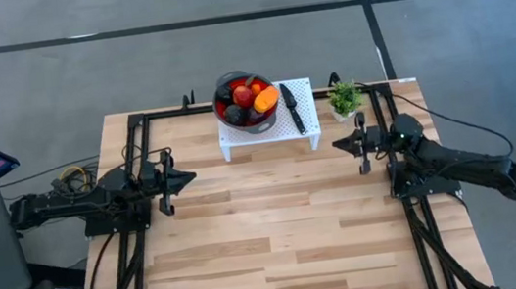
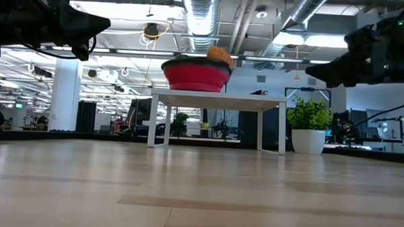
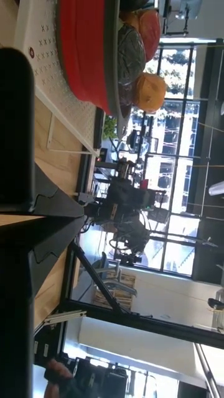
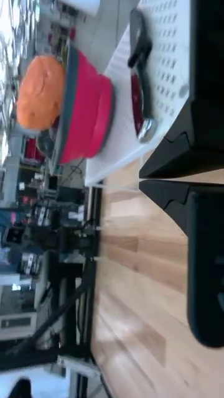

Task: Pick & Place Fruit
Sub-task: Return to Home Position

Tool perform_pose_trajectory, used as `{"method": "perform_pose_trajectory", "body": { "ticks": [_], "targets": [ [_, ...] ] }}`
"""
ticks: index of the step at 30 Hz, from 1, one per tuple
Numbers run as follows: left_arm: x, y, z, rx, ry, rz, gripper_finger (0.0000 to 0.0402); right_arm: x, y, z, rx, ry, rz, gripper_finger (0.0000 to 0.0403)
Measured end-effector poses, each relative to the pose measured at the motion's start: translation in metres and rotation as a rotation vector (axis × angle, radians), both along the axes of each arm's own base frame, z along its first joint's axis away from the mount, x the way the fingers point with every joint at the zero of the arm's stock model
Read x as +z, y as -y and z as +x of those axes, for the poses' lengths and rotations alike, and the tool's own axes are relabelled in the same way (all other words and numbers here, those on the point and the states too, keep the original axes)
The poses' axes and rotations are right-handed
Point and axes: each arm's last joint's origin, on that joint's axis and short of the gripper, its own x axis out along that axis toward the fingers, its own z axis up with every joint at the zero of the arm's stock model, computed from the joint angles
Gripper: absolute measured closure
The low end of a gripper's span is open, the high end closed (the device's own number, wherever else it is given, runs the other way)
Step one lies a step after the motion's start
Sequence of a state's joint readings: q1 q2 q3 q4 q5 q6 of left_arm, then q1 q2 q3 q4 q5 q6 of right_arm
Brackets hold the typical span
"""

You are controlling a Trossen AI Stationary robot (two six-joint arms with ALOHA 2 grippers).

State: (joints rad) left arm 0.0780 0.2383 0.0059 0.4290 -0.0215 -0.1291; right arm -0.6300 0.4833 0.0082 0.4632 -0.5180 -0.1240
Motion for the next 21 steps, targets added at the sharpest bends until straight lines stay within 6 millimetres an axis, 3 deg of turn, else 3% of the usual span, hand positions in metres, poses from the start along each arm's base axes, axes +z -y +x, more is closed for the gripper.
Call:
{"method": "perform_pose_trajectory", "body": {
  "ticks": [21],
  "targets": [
    [0.0001, 0.0000, 0.0000, 0.000, 0.001, 0.000, 0.0400, -0.0023, 0.0005, -0.0001, -0.021, -0.023, -0.011, 0.0393]
  ]
}}
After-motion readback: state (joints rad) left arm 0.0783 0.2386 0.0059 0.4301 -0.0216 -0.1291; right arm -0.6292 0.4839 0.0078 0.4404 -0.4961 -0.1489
